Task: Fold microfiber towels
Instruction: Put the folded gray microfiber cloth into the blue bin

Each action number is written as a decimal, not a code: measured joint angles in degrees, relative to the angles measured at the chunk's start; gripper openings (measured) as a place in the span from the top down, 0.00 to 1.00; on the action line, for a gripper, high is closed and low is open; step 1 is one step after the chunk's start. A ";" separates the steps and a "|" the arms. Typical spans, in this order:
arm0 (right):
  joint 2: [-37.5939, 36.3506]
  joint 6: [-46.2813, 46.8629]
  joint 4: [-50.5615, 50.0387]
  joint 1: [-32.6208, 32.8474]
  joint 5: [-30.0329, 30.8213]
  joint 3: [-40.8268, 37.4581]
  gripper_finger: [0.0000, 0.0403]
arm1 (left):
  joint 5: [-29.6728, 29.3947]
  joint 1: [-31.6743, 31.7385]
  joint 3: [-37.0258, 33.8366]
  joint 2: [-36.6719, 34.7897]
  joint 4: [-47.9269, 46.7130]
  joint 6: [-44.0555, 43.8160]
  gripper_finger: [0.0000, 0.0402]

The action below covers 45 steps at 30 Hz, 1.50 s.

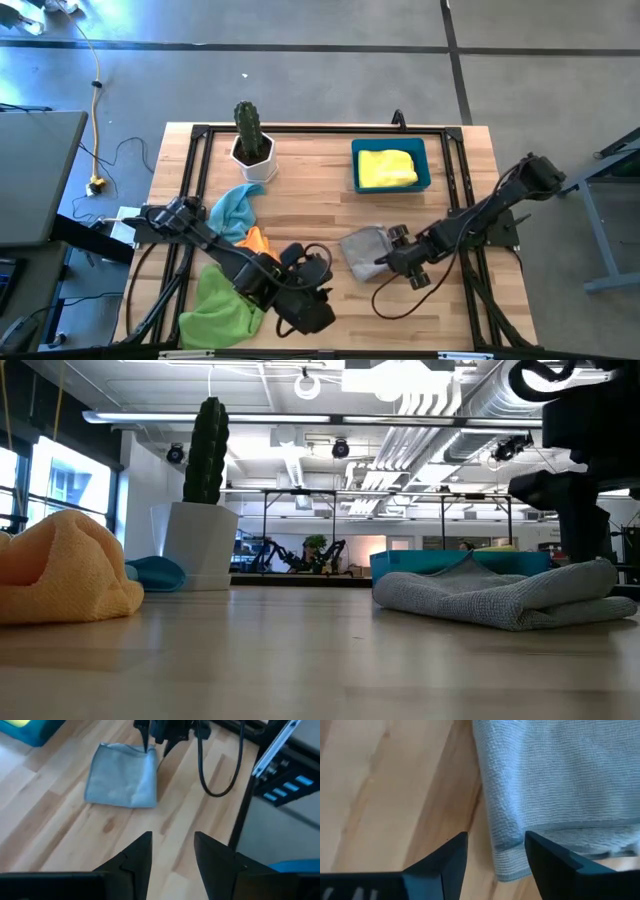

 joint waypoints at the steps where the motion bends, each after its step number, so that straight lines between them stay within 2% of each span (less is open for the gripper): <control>1: 0.00 -0.25 -0.16 0.24 0.94 -0.02 0.53 | -0.37 -0.07 0.00 0.00 0.39 -0.77 0.67; 6: -0.02 -3.06 -2.52 1.75 3.41 2.15 0.55 | -1.70 -0.32 0.00 0.00 1.57 -4.06 0.67; 11: -0.04 -7.95 2.33 4.00 3.45 1.81 0.55 | -1.67 -0.49 0.00 0.00 1.55 -6.44 0.67; 14: -0.02 -10.22 5.49 4.26 5.51 -0.26 0.55 | -1.67 -0.49 0.00 0.00 1.54 -6.85 0.67; 25: 2.88 -10.04 19.19 3.54 5.99 -8.83 0.55 | -1.67 -0.49 0.00 0.00 1.60 -10.31 0.67; 32: 5.56 -7.01 21.01 3.65 8.86 -9.32 0.57 | -1.65 -0.49 0.00 0.00 1.61 -11.12 0.67; 35: 6.03 -5.70 21.79 3.62 8.99 -9.40 0.64 | -1.65 -0.44 0.00 0.00 1.59 -10.13 0.67; 42: 6.40 0.55 22.36 3.19 9.52 -9.49 0.96 | -1.65 -0.44 0.00 0.00 1.57 -6.17 0.67; 45: 6.38 3.51 22.69 3.19 9.73 -9.49 0.97 | -1.59 -0.44 0.00 0.00 1.55 -4.43 0.67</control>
